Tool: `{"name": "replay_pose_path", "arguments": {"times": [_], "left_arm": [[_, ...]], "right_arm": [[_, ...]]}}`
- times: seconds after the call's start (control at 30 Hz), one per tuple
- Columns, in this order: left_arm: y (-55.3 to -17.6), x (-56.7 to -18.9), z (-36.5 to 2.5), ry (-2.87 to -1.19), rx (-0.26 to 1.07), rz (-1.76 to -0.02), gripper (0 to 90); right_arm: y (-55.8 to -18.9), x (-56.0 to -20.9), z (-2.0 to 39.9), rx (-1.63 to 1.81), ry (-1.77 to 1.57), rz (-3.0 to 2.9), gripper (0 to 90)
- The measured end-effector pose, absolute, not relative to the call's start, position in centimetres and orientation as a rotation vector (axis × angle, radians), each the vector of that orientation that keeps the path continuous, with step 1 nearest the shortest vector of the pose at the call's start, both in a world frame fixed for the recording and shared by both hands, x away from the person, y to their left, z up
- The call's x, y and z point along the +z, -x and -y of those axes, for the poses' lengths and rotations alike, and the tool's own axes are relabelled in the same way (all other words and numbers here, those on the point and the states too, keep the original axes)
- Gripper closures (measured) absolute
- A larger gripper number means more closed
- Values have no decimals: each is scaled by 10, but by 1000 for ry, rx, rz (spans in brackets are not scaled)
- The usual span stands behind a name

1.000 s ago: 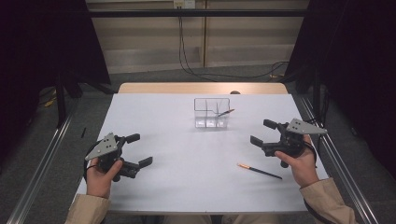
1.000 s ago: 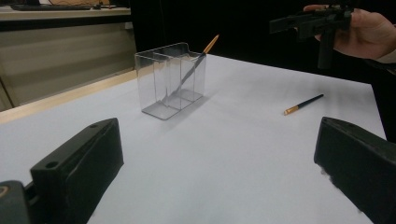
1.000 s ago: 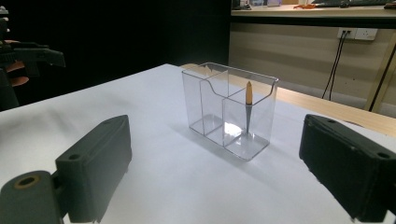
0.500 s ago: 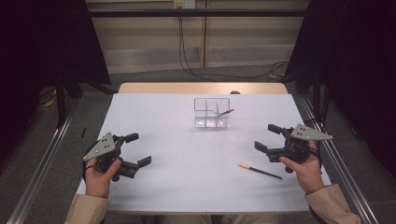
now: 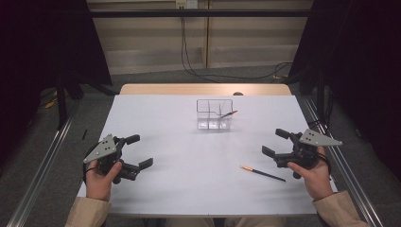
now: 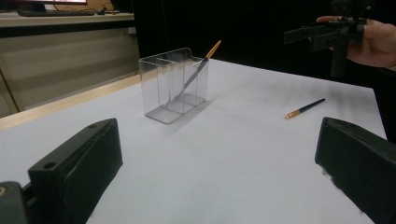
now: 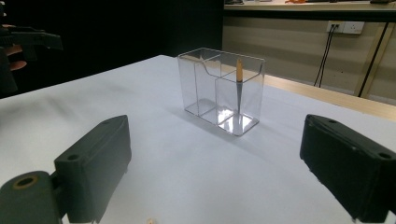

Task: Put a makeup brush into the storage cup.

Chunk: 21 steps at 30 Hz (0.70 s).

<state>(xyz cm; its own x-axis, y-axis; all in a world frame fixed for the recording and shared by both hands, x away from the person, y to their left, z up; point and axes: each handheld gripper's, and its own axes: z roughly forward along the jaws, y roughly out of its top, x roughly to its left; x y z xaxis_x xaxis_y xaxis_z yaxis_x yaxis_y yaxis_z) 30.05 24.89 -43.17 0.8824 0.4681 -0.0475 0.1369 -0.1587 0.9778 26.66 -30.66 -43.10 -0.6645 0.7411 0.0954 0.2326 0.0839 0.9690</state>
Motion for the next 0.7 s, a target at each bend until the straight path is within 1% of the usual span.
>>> {"name": "replay_pose_path", "arguments": {"times": [0.7], "left_arm": [[-300, -431, -249, -1724, 314, -457, 5]], "right_arm": [[-252, -431, 321, 1586, -979, -1922, 82]]}}
